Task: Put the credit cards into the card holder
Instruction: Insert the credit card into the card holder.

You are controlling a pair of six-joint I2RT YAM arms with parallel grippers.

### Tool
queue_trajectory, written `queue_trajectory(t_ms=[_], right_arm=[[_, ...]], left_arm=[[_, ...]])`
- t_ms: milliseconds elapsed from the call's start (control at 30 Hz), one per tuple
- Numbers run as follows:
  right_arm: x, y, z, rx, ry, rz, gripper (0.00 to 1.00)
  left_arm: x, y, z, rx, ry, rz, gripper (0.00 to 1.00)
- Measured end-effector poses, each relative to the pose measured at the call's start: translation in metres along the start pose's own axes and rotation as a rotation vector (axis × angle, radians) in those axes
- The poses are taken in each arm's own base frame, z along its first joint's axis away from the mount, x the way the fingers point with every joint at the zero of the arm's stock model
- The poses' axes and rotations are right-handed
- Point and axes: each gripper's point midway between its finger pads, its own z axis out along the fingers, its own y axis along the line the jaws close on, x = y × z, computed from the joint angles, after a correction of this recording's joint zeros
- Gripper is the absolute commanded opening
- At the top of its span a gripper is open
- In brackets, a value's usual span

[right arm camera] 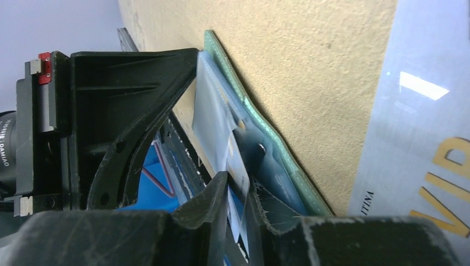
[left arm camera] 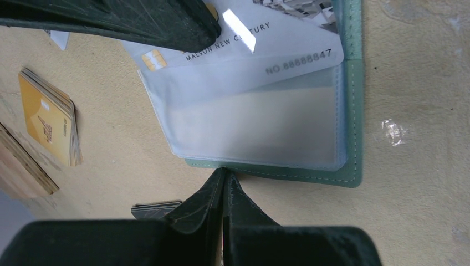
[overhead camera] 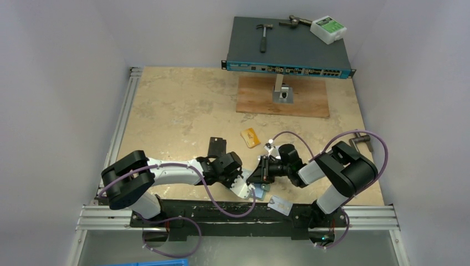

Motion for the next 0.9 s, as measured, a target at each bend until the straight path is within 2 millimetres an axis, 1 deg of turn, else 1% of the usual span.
queue_trajectory(t_ms=[33, 100, 300, 500, 733, 900], right_arm=[[0.000, 0.000, 0.000, 0.002, 0.001, 0.001, 0.26], [-0.001, 0.002, -0.001, 0.002, 0.001, -0.006, 0.27], [-0.007, 0.005, -0.006, 0.048, -0.026, -0.035, 0.27], [-0.004, 0.005, -0.012, 0.068, -0.024, -0.035, 0.21], [0.009, -0.001, -0.009, 0.027, 0.015, 0.014, 0.17], [0.018, 0.000, -0.008, -0.020, 0.036, 0.049, 0.04]], left_arm=[[0.000, 0.000, 0.000, -0.001, 0.000, 0.000, 0.00], [0.000, 0.000, 0.000, -0.001, 0.001, -0.001, 0.00], [0.000, 0.000, 0.000, -0.003, 0.002, -0.007, 0.00], [0.001, 0.000, 0.000, -0.006, 0.003, -0.020, 0.00], [0.001, 0.000, 0.000, -0.007, 0.004, -0.026, 0.00], [0.001, 0.000, 0.000, -0.007, 0.004, -0.026, 0.00]])
